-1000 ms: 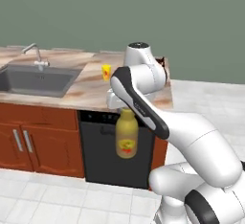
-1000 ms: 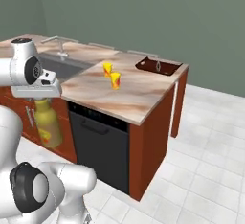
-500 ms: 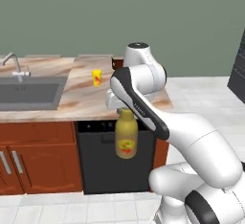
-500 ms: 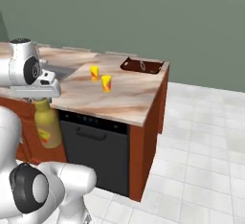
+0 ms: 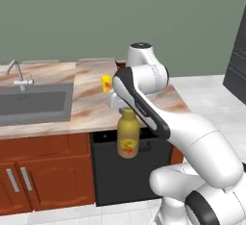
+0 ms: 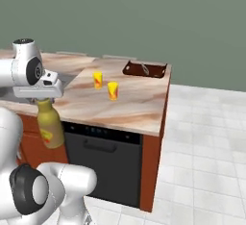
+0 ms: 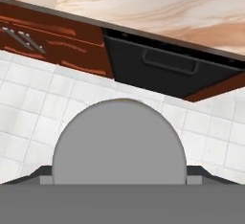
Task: Place the drinks on the dining counter in a tight cluster.
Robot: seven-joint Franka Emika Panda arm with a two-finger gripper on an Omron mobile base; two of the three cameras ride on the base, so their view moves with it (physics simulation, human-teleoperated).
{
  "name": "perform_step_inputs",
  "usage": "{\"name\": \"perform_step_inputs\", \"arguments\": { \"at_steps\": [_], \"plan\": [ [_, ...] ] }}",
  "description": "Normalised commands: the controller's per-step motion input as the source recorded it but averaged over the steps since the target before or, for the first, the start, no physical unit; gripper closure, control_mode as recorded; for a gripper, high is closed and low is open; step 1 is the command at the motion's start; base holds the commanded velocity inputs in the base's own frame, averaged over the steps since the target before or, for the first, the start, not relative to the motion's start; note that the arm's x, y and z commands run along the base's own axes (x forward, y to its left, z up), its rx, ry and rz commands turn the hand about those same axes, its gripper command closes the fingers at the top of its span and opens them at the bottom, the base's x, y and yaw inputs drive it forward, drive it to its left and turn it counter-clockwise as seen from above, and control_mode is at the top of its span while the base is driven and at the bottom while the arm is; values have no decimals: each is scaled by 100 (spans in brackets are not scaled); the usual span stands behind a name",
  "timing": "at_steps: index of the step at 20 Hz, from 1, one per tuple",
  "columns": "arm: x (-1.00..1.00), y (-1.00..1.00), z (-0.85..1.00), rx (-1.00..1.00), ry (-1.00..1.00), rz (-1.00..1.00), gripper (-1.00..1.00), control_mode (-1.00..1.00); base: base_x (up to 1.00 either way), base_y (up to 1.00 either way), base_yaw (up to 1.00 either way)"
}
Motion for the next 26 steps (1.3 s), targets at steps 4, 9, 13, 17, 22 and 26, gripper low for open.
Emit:
{"name": "perform_step_inputs", "arguments": {
  "at_steps": [4,9,13,17,22,26],
  "plan": [
    [0,0,0,0,0,0,100,100,57,41,-14],
    [0,0,0,0,0,0,100,100,50,42,-17],
    [0,0,0,0,0,0,100,100,45,45,-20],
    [0,0,0,0,0,0,100,100,41,46,-16],
    [0,0,0,0,0,0,100,100,40,40,-10],
    [0,0,0,0,0,0,100,100,41,32,-7]
  ]
}}
